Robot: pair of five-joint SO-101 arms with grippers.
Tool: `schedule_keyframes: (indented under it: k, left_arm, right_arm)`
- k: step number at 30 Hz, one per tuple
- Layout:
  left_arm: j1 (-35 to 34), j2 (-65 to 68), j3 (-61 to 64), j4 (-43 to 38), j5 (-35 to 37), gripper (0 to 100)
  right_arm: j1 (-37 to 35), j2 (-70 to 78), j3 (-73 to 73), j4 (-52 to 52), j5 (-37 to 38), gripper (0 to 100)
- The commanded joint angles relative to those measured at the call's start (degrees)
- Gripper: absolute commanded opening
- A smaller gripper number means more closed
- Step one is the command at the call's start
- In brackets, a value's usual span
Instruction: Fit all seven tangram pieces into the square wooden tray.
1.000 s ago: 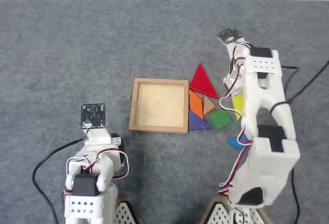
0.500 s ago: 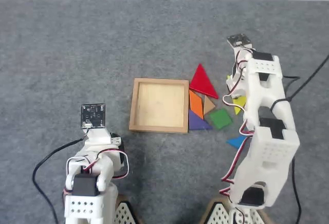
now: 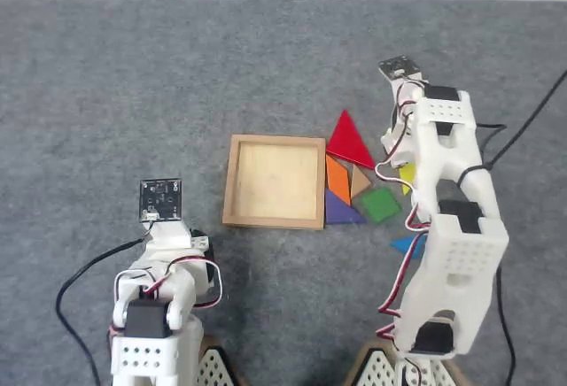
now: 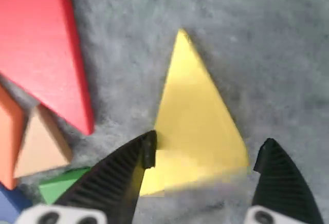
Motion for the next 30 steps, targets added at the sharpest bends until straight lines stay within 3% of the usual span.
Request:
schedule_keyframes:
  k: [1, 7, 15, 19, 25, 30]
  left_arm:
    - [-0.4, -1.1, -0.7, 0.1, -0.6, 1]
    - [-0.4, -1.1, -0.7, 0.1, -0.6, 1]
    - [-0.4, -1.1, -0.7, 0.1, -0.6, 1]
    - [-0.4, -1.1, -0.7, 0.1, -0.6, 1]
    - [-0.4, -1.1, -0.7, 0.1, -0.6, 1]
    - [-0.4, -1.1, -0.7, 0.1, -0.6, 1]
  right_arm:
    - [-1.8, 0.9, -0.1, 0.8, 1.4, 32.1]
    - [-2.7, 0.9, -0.1, 1.4, 2.1, 31.5]
    - [-2.4, 0.8, -0.3, 1.3, -0.2, 9.2]
    - [-2.8, -0.9, -0.1, 1.5, -2.5, 3.0]
    - [-4.4, -9.9, -0.1, 7.0, -9.1, 0.6]
    - [-11.6, -18.2, -0.2, 11.9, -14.4, 0.7]
